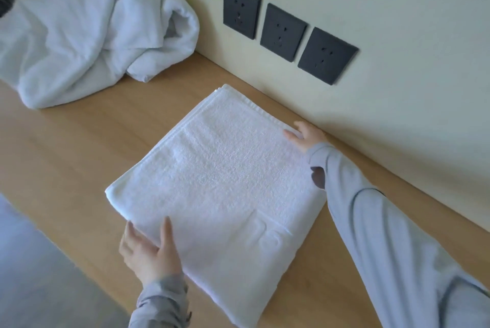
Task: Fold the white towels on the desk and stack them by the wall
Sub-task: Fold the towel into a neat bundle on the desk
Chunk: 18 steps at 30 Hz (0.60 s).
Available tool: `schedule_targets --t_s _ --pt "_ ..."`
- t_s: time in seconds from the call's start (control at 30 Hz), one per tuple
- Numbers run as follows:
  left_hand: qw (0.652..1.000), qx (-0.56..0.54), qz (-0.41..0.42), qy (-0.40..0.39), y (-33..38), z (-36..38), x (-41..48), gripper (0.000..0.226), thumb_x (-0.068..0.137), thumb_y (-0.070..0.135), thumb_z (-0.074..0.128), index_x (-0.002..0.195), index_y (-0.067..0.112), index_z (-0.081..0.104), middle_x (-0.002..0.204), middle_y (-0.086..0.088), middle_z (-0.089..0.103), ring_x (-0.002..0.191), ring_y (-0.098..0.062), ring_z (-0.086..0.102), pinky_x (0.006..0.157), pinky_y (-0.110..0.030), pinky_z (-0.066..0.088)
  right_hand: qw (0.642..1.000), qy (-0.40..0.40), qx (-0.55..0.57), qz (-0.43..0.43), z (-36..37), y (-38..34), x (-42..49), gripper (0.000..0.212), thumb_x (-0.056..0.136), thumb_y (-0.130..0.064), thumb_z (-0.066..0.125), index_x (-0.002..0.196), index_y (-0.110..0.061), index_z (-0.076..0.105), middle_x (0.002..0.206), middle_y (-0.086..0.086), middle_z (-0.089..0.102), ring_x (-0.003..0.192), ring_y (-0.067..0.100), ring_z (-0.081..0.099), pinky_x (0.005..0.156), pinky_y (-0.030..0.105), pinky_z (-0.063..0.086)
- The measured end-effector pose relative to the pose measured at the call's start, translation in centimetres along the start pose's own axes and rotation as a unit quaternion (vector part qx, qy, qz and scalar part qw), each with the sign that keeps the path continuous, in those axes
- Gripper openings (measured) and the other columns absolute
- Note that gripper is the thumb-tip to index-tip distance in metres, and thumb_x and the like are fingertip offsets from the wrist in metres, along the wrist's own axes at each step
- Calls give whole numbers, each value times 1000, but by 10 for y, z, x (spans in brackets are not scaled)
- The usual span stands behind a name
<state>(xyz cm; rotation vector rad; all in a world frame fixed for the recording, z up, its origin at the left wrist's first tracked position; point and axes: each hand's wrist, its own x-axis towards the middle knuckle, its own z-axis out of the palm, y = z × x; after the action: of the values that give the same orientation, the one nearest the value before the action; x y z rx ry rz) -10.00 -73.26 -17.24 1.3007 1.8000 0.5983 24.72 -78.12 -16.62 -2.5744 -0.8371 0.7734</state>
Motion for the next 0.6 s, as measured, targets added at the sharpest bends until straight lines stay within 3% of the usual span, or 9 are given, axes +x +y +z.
schedule_targets --t_s 0.07,0.13,0.2,0.27,0.33,0.37,0.4,0.47,0.6 --pt "987 -86 -133 0 0 1 3 39 84 36 67 99 2 56 94 -19 56 93 -35 56 91 -42 41 1000 -11 -3 6 7 -12 15 44 90 -50 50 108 -11 57 107 8 60 101 26 56 89 31 40" --pt "972 -139 -186 -45 -1 3 7 30 87 33 63 81 6 50 69 -10 47 63 -25 47 75 -36 39 1000 -5 -2 11 11 -19 23 39 86 -53 54 77 -15 49 76 1 50 75 23 50 71 28 35" --pt "965 -149 -206 -70 -2 7 13 32 89 34 61 91 2 54 73 -10 51 71 -28 51 74 -36 40 999 -27 -2 31 10 -21 27 47 82 -57 57 94 -12 53 86 -2 51 86 23 52 72 27 34" --pt "962 -165 -208 -58 2 9 18 33 89 33 60 99 2 54 81 -10 55 81 -29 53 74 -35 39 996 -62 -2 59 3 -22 29 76 78 -63 59 126 -5 47 109 5 53 105 27 53 81 28 36" --pt "971 -164 -172 -29 8 10 20 31 90 32 59 103 5 51 88 -10 55 82 -28 53 73 -35 39 992 -95 15 83 -7 -24 22 89 74 -64 62 136 -4 39 124 11 51 112 28 52 83 29 37" --pt "979 -150 -135 -16 12 9 21 30 91 32 58 104 6 49 91 -11 54 81 -28 53 72 -35 39 991 -100 34 85 -12 -24 16 82 72 -64 64 128 -6 46 116 8 53 104 26 55 79 28 38" --pt "986 -138 -90 -11 15 6 24 31 90 32 58 103 6 48 93 -12 54 81 -29 53 72 -35 39 991 -91 54 85 -17 -23 6 65 71 -62 66 108 -10 54 99 3 55 89 21 56 71 27 38" --pt "993 -108 13 -36 25 -2 33 34 86 36 60 91 5 47 88 -14 52 77 -30 53 68 -35 38 989 -49 103 90 -26 -19 -28 46 68 -58 71 74 -17 50 75 -5 53 70 15 53 58 27 37" --pt "972 -16 191 -135 69 -9 76 35 82 38 62 71 10 44 78 -13 45 71 -25 45 65 -34 32 952 73 252 156 -21 7 -123 46 64 -51 78 81 -10 67 81 4 72 75 23 68 70 38 54"
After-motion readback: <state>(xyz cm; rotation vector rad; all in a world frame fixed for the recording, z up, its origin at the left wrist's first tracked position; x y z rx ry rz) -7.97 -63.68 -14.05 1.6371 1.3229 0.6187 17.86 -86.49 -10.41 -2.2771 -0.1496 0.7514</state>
